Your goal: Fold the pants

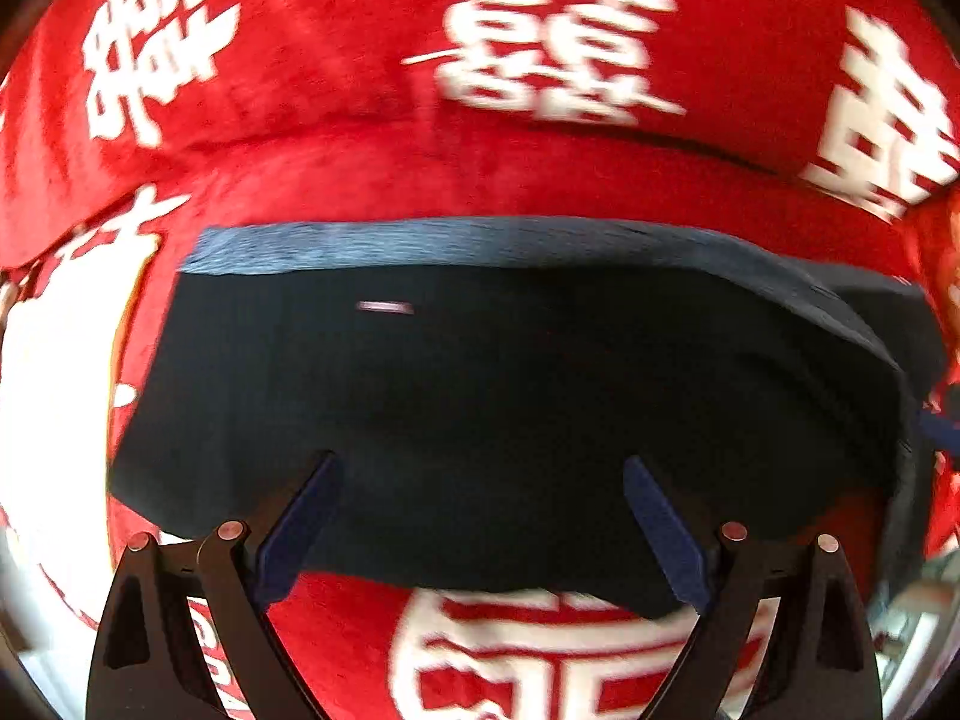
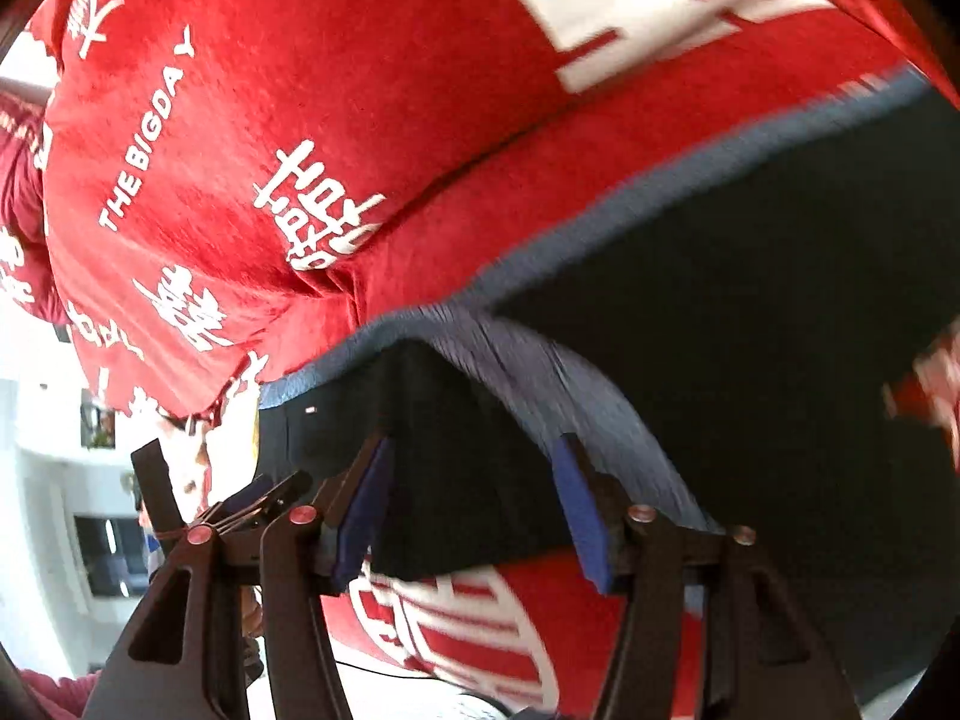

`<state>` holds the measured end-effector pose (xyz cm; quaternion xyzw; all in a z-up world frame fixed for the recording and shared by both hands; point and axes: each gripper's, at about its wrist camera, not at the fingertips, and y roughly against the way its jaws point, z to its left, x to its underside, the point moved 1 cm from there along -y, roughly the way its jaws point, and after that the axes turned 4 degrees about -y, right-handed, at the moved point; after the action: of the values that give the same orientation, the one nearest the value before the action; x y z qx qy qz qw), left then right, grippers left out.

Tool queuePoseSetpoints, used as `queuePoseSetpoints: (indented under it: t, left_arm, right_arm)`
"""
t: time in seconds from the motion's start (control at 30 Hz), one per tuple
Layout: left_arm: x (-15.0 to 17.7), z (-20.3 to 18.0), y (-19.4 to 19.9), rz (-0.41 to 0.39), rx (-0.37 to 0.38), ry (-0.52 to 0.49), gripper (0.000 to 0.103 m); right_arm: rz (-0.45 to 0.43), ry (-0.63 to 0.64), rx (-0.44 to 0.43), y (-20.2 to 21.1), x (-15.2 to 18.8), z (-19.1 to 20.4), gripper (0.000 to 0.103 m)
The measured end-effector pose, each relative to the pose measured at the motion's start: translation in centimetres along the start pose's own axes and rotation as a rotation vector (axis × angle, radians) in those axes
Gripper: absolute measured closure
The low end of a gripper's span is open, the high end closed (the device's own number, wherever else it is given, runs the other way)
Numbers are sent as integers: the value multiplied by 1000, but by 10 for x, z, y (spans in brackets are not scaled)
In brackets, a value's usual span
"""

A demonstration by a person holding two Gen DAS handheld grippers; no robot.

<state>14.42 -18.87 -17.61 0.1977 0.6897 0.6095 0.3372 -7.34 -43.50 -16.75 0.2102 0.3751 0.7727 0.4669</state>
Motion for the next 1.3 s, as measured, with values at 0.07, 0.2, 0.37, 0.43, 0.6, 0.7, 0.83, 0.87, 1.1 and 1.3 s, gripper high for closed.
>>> queuePoseSetpoints:
  t: [0.07, 0.2, 0.37, 0.43, 0.6, 0.7, 0.83, 0.87, 1.1, 1.3]
  left_arm:
    - [8, -21, 8, -7, 43, -46, 9]
    - [26, -65, 22, 5, 137, -111, 9]
    - [44, -130, 27, 23, 274, -211, 9]
    - [46, -156, 18, 52, 316, -226, 9]
    - [42, -225, -11, 108, 406, -256, 9]
    - [41, -257, -28, 130, 425, -272, 9]
    - [42, -286, -43, 169, 414, -296, 9]
    - [41, -289, -44, 166, 406, -303, 9]
    - [37, -306, -42, 183, 433, -310, 52]
    - [14, -321, -20, 169, 485, -291, 66]
  right_arm:
    - [-26, -39, -1, 18, 25, -15, 43]
    - [-79, -148, 14, 57, 74, -61, 43]
    - [-149, -349, 58, 95, 133, -138, 42]
    - [-170, -424, 67, 103, 153, -168, 42]
    - [-166, -521, 62, 107, 186, -222, 42]
    - [-114, -530, 12, 95, 194, -246, 42]
    - [-92, -538, -128, 83, 196, -273, 42]
    - [-92, -542, -158, 79, 194, -275, 42]
    - [-83, -592, -330, 79, 188, -279, 98]
    - [-152, -469, -381, 132, 139, -249, 98]
